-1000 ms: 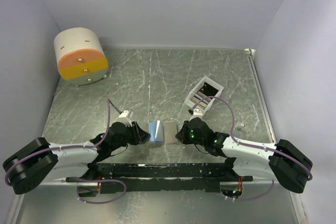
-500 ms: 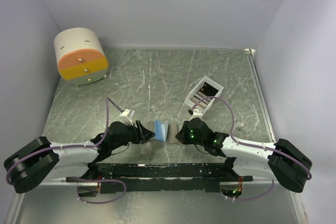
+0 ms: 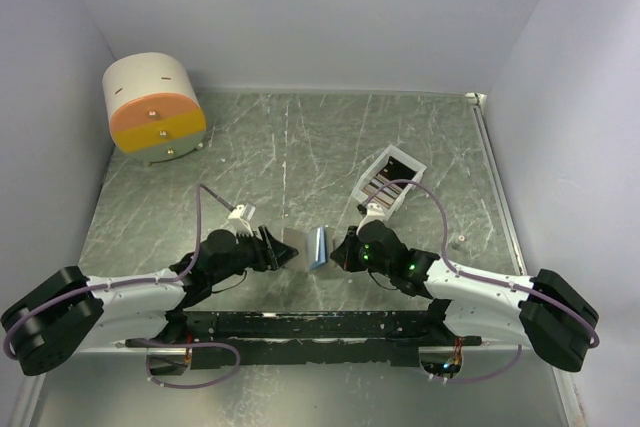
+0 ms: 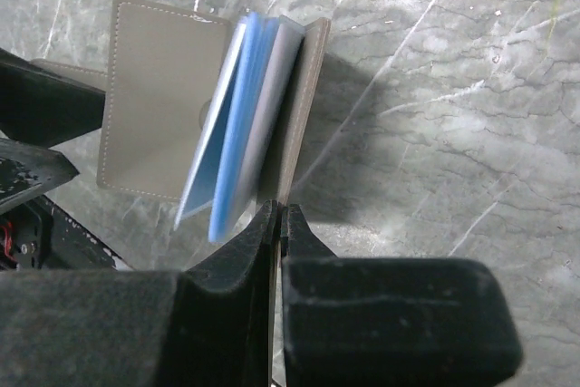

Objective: Put the credit cards into the card holder
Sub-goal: Open the card holder at the center of the board.

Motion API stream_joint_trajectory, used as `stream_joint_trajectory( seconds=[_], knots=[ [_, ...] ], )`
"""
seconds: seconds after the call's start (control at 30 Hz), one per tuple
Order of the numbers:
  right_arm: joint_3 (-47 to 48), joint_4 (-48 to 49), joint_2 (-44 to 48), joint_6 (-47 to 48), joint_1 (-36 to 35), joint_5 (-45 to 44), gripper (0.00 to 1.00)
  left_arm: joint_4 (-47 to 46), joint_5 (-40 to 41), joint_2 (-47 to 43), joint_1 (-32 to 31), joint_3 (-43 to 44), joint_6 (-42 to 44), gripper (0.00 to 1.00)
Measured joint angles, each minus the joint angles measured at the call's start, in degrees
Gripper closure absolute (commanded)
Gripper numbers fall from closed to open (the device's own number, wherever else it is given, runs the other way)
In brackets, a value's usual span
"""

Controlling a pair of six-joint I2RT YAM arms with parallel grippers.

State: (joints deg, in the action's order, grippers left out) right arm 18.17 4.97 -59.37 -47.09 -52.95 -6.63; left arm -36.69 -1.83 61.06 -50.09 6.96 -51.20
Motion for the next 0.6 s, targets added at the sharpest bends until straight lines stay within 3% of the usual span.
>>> stream_joint_trajectory(
  seconds=[0.17,0.37,0.6],
  knots=[
    [0.5,-0.1,0.3,0.6,0.0,0.8,1.0,2.6,0.0,-0.8,0.0,0.1,0.0,0.31],
    [0.7,-0.5,1.7,0.9,0.0,0.9,1.0,9.9,0.9,-8.8,0.0,0.2,-0.2,0.3],
    [1.5,-0.5,2.9,0.6,0.0,2.3,1.0,9.5,1.2,-9.1,0.0,-1.8,-2.0,0.29]
  ],
)
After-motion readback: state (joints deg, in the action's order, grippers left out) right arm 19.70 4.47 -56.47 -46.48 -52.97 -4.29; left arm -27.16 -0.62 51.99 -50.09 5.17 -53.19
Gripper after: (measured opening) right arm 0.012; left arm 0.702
